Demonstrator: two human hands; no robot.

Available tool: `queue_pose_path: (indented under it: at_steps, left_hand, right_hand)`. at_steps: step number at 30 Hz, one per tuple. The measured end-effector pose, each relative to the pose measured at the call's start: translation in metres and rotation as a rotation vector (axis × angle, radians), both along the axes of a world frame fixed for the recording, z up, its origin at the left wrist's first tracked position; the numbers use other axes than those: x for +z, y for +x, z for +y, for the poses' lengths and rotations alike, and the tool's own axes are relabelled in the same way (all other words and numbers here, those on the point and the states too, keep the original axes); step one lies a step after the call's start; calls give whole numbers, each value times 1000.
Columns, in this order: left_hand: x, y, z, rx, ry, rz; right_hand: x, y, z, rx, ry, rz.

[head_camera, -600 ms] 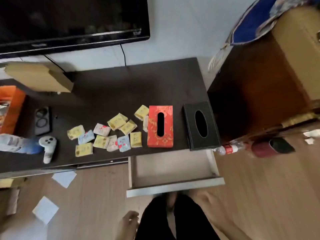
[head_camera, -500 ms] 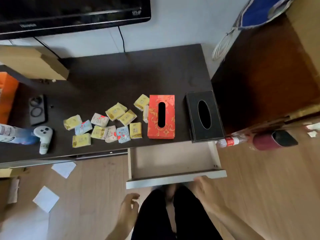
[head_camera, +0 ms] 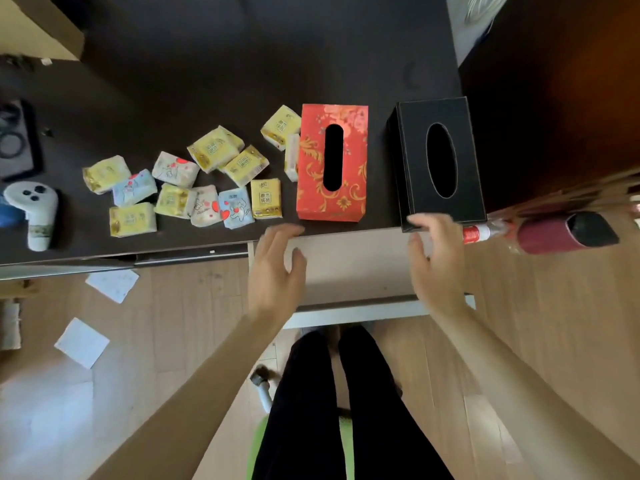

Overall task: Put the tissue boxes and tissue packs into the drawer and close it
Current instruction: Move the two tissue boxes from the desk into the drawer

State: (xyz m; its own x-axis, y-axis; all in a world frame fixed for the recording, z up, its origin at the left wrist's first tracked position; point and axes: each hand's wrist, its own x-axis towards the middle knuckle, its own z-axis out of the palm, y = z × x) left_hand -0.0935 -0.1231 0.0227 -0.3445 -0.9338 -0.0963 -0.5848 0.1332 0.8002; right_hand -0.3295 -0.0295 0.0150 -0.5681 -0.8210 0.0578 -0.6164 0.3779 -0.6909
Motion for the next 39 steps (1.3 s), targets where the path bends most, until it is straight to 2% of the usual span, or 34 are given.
queue_pose_path:
  at_steps: [3,5,7,10,12,15,18,24,32,39]
  left_hand:
    - [21,-40,-32,-101,-113,38]
    - [20,-65,-49,-185,-210,-52]
    - [12,-87,-64,-185,-269,-203]
    - [-3,-115,-83,-52,-163,-406]
    - [-12,-127,-92,-45,-96,-486]
    - [-24,-138,-94,-25,-9,-570]
    - [-32,-148,-92,31,-8,-637]
    - [-24,-156,-86,128,-43,-558]
    - [35,-127,-19,195,-217,-429]
    - [51,-77,47,269,-137,-407]
  right_hand:
    - [13,-21,-22,-73,-4,30]
    - [12,-34,-32,-112,36,57]
    - [5,-48,-42,-164,134,135]
    - [-4,-72,-56,-210,355,158]
    - [-9,-86,-63,-182,454,139]
    - [-15,-97,-71,-131,523,83]
    - [-25,-99,-80,-116,555,129]
    - [-39,-108,-87,-43,527,180]
    - [-29,-107,-97,-12,594,159]
    - [-17,-102,-104,-70,559,115]
